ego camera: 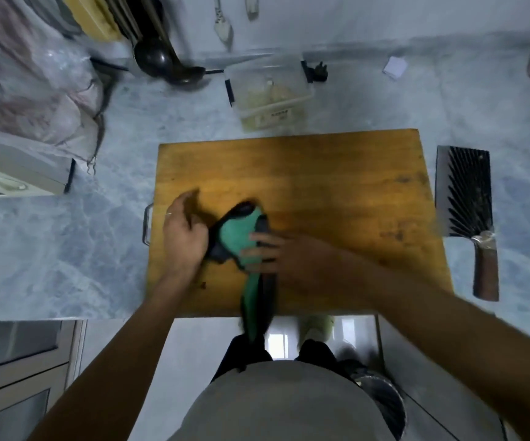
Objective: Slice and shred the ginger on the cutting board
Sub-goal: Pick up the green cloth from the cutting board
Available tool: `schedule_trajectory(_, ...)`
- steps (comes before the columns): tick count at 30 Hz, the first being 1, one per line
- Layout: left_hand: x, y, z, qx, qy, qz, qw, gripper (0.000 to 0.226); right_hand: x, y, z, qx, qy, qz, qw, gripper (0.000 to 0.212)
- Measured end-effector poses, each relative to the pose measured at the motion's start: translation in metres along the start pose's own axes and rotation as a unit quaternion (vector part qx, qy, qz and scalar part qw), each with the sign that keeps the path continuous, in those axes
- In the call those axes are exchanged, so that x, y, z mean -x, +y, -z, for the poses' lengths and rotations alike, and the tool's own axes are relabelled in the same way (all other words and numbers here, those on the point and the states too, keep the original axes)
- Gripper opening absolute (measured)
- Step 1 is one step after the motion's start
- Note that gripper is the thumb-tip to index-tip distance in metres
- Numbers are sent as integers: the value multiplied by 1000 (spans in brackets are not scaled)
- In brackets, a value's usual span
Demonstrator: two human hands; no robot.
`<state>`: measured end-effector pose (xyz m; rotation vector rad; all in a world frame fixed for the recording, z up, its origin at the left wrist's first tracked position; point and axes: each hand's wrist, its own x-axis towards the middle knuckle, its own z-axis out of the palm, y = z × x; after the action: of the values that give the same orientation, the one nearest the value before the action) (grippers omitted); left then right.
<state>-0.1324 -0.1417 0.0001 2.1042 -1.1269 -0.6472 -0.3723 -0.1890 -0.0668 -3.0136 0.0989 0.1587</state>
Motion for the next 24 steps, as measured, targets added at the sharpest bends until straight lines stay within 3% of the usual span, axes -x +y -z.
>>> schedule_trajectory(2,5,12,-8,-22,-14,-23,999,48,32,59,8,12,22,-133,991,51)
schedule_trajectory(4,11,22,-18,-50,-30,-56,997,44,56,101,28,-17,57,-363,930,51)
schedule_trajectory(6,15,28,-30,-72,-39,-78,994,43,49,96,41,-72,19,-495,865,56)
schedule_trajectory(7,17,32,-36,-73,-42,-81,993,43,41,81,41,-84,10,-488,869,56)
schedule_trajectory(8,19,36,-43,-68,-40,-81,994,44,37,60,35,-79,18,-420,904,55)
schedule_trajectory(10,24,43,-58,-61,-33,-82,994,43,54,7,11,-44,42,-196,979,54)
schedule_trajectory(12,30,51,-73,-66,-40,-82,994,42,102,8,5,-15,-2,-37,999,54)
schedule_trajectory(13,33,57,-79,-74,-49,-92,992,42,125,28,1,23,13,-29,999,54)
schedule_trajectory(15,38,65,-92,-92,-72,-121,986,42,164,80,6,24,27,-187,982,53)
schedule_trajectory(17,45,73,-103,-108,-98,-151,978,44,180,111,22,-10,7,-399,917,58)
schedule_trajectory(19,52,79,-115,-108,-106,-157,976,45,166,88,24,-56,-34,-496,866,58)
schedule_trajectory(20,53,81,-119,-103,-99,-150,978,45,157,65,18,-51,-33,-456,888,58)
schedule_trajectory(22,56,84,-127,-94,-92,-125,983,47,156,1,5,-34,-13,-256,966,57)
schedule_trajectory(24,60,83,-133,-97,-107,-102,984,47,186,-25,-3,-25,-14,-115,993,56)
